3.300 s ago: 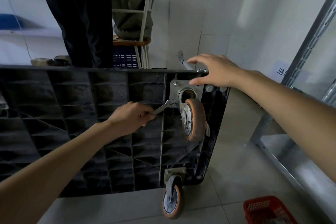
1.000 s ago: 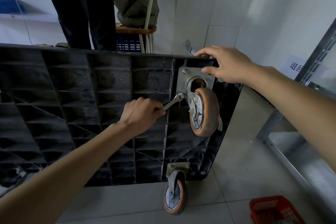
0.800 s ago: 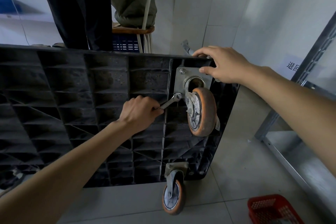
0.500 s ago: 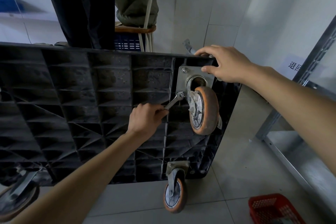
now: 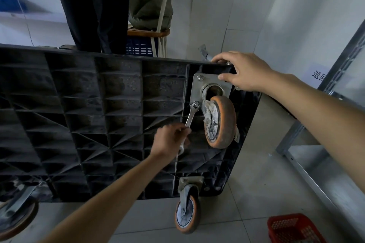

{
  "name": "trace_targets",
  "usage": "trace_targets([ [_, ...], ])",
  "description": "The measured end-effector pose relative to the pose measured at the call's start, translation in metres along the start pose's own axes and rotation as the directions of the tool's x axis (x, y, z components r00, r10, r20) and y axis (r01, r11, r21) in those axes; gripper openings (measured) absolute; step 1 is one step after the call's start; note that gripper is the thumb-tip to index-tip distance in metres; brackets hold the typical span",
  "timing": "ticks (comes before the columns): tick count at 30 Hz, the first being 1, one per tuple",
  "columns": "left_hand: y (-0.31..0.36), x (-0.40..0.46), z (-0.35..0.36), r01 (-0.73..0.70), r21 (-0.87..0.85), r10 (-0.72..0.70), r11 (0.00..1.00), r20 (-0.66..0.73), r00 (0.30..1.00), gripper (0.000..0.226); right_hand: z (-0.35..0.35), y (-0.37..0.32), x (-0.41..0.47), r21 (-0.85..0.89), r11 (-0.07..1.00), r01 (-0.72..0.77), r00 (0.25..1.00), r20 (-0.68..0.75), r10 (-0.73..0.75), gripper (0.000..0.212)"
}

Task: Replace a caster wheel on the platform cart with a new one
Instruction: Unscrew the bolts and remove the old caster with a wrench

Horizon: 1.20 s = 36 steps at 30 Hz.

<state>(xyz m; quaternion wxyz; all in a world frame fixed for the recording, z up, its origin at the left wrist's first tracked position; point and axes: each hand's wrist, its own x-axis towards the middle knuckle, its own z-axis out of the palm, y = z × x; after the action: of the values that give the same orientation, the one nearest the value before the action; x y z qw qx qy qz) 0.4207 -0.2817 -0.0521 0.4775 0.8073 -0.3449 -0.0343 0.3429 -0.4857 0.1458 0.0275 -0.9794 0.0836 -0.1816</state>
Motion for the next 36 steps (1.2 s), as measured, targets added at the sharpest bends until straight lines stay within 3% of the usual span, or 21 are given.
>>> trace_targets([
  [4, 0.001, 0.005, -0.02, -0.093, 0.16, 0.089, 0.983, 0.035, 0.995, 0.02, 0.002, -0.002, 0.0, 0.009, 1.0, -0.001, 1.0, -0.002, 0.001, 0.045],
  [10, -0.011, -0.005, -0.003, 0.008, 0.105, -0.022, 0.994, 0.127, 0.992, 0.021, -0.001, -0.003, -0.001, 0.001, 1.0, -0.012, 1.0, 0.004, 0.012, 0.045],
  [13, -0.018, -0.014, -0.003, -0.018, 0.067, 0.013, 0.998, 0.078, 0.997, 0.021, 0.001, -0.002, -0.001, 0.003, 1.0, -0.007, 1.0, 0.002, 0.007, 0.045],
  [17, -0.01, -0.003, -0.031, -0.102, 0.202, 0.105, 0.974, -0.003, 0.994, 0.021, 0.001, -0.002, -0.001, 0.01, 1.0, -0.005, 1.0, 0.0, 0.005, 0.045],
  [22, 0.016, 0.016, -0.071, -0.124, 0.407, 0.1, 0.905, 0.079, 0.992, 0.018, 0.002, -0.001, 0.0, 0.006, 1.0, -0.008, 1.0, 0.002, 0.008, 0.045],
  [36, 0.043, 0.04, -0.107, -0.203, 0.579, 0.117, 0.789, 0.183, 0.976, 0.02, 0.003, 0.0, 0.001, 0.012, 1.0, -0.007, 1.0, -0.007, 0.007, 0.045],
])
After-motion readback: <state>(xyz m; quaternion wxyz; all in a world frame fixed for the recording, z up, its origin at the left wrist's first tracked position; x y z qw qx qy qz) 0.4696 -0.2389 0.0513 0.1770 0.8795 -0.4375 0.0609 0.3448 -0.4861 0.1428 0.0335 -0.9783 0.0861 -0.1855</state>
